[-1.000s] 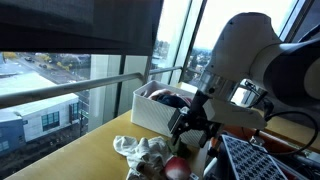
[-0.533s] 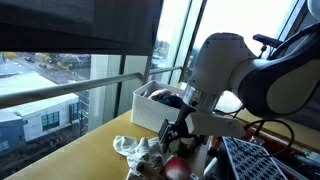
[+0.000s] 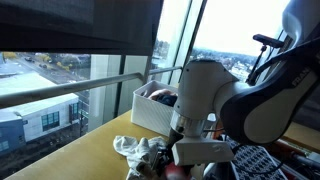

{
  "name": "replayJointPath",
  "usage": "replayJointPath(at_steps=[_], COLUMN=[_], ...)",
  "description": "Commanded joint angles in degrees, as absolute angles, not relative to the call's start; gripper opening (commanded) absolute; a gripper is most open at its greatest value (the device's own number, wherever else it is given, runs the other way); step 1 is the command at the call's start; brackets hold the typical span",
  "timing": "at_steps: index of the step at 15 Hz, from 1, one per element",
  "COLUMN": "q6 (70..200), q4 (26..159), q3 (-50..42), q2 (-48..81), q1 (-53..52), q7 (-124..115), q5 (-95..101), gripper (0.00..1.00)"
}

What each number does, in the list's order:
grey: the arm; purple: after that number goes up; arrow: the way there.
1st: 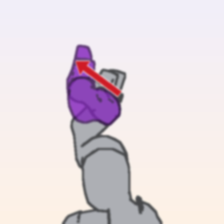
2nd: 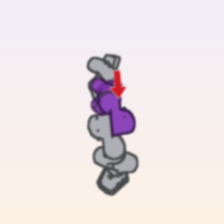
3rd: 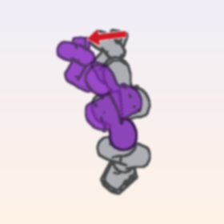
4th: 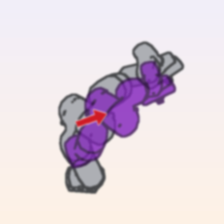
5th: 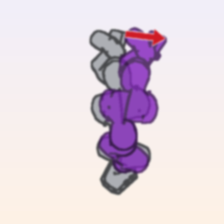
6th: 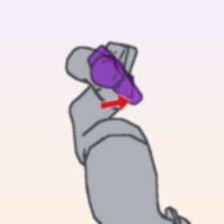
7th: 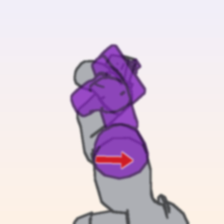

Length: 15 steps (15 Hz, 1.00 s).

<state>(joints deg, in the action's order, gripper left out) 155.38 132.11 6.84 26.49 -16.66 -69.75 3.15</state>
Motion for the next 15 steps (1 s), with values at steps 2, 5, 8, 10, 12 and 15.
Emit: replayJointPath(at_steps=[2,5,8,10,12,15], q6=[155.9,156.1,156.1,156.0,155.9,155.6], q4=[129.6,129.2,128.5,128.4,128.5,128.6], q3=[2.6,1.9,2.4,2.4,2.4,2.1], q2=[32.3,34.2,34.3,33.7,32.7,31.4], q1=[-19.6,-19.6,-19.5,-19.6,-19.7,-20.0], q7=[-69.1,-68.4,-68.0,-67.8,-67.7,-67.9], q5=[2.8,2.0,1.4,1.3,1.3,1.6], gripper=[1.00,1.00,0.66,0.50,0.34,0.13])
